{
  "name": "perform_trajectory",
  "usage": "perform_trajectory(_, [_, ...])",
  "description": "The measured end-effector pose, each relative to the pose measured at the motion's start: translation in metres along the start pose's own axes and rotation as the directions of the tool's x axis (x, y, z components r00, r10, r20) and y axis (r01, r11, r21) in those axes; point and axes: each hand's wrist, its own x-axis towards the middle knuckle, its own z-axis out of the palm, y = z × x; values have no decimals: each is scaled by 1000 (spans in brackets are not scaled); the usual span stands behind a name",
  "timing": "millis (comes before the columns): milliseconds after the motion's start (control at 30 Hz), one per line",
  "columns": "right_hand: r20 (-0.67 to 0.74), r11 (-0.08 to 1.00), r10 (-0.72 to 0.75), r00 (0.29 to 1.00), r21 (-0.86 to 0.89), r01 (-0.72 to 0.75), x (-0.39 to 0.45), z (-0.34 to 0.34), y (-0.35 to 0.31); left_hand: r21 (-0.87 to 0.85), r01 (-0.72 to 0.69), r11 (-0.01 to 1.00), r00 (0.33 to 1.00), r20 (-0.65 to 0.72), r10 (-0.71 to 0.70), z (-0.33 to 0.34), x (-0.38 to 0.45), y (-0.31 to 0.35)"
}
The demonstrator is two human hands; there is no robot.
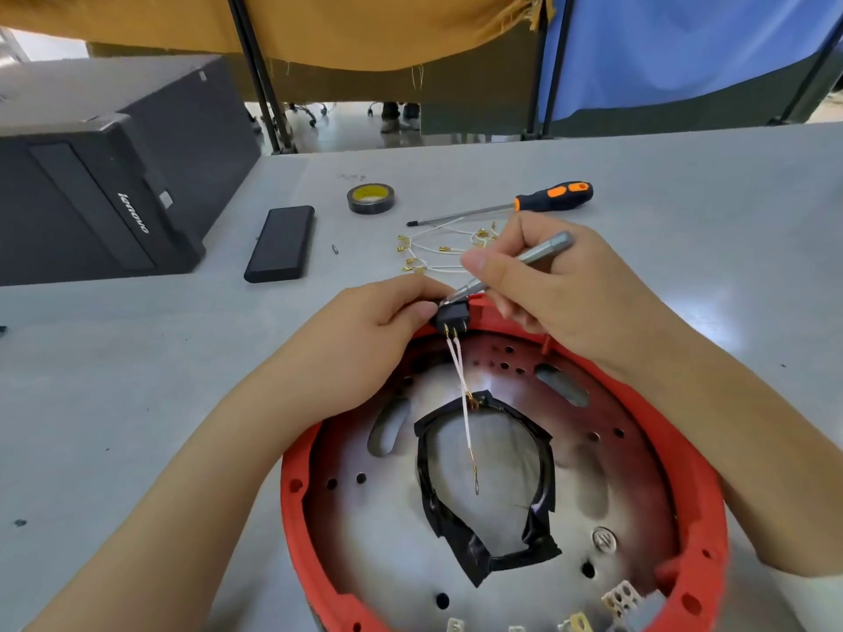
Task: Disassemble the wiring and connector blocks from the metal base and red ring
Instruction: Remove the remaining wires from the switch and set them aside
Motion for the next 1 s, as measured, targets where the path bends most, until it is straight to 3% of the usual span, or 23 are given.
perform_trajectory(133, [-53, 1000, 1, 999, 24, 1, 0, -4, 0, 26, -4, 1000, 1000, -17, 4, 1, -2, 1])
perform_trajectory(200, [-44, 995, 4, 999, 103, 0, 0, -5, 0, 52, 6, 999, 999, -33, -4, 1, -2, 1])
perform_trajectory(633, [-23, 974, 19, 1000, 226, -13, 0, -4, -2, 84, 9, 996, 999, -32, -7, 1, -4, 0])
perform_trajectory(800, [28, 999, -34, 999, -9, 35, -1, -1, 1, 74, -7, 997, 1000, -30, 9, 1, -4, 0])
perform_trajectory(1000, [12, 956, -136, 991, -260, 135, -3, 1, 1, 77, -24, 997, 999, -35, 27, 1, -3, -1])
